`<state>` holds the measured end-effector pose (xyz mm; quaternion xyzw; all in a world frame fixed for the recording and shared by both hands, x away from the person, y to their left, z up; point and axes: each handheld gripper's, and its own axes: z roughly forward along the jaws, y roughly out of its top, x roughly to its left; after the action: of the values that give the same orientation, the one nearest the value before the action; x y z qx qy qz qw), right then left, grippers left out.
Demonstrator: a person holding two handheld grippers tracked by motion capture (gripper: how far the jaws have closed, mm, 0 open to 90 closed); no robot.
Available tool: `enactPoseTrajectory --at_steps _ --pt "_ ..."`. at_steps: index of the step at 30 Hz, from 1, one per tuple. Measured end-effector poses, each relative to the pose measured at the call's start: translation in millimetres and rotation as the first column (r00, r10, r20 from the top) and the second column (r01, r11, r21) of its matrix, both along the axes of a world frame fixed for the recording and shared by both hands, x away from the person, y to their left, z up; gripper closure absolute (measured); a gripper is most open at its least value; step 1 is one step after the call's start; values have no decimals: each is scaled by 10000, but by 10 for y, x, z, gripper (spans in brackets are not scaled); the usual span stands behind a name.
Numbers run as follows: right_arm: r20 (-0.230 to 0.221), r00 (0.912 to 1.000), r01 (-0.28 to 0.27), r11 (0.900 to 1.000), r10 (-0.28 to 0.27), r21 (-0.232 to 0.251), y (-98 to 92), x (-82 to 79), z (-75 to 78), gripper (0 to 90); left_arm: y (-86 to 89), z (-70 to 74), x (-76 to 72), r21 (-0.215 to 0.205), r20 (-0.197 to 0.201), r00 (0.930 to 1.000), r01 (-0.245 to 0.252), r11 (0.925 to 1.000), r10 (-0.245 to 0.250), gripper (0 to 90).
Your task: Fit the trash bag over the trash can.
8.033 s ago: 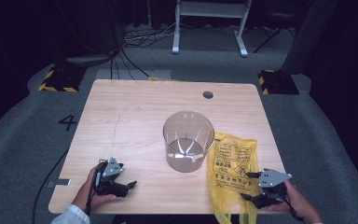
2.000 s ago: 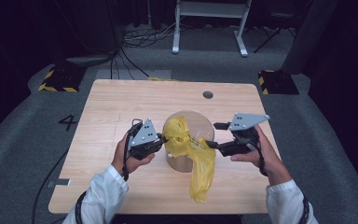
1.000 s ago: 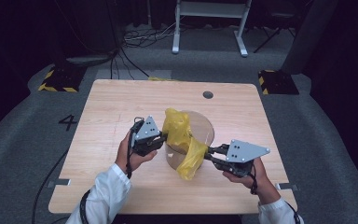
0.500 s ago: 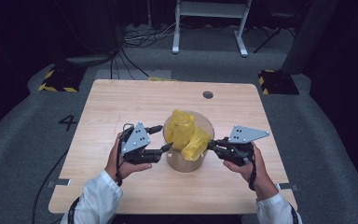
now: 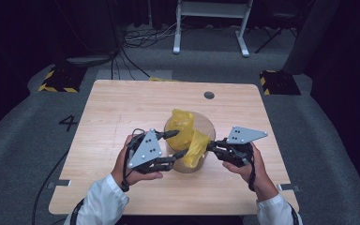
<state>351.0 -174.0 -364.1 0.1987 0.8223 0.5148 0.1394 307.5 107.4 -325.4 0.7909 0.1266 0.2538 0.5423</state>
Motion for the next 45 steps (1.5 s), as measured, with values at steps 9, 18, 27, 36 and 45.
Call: enactPoseTrajectory --at_steps 9,18,27,36,45 --pt "182 9980 -599 9981 601 -105 -34 -57 -5 852 -51 -11 260 -672 -528 9888 -1431 9874 1397 374" --pt "361 9955 -864 9956 877 -354 -8 -91 -15 823 -100 -25 361 -278 -739 9777 -1988 9796 1963 454" --pt "1126 9929 -352 9990 381 -276 -70 -206 15 405 8 -109 402 300 -702 9848 -1573 9871 1590 884" --pt "3276 9437 584 9979 -462 -276 -146 -587 160 292 31 -144 389 494 -774 9849 -1515 9872 1550 887" --pt "4500 8879 -601 9940 953 -919 115 -852 215 473 3 -184 397 693 -886 9850 -1422 9874 1480 888"
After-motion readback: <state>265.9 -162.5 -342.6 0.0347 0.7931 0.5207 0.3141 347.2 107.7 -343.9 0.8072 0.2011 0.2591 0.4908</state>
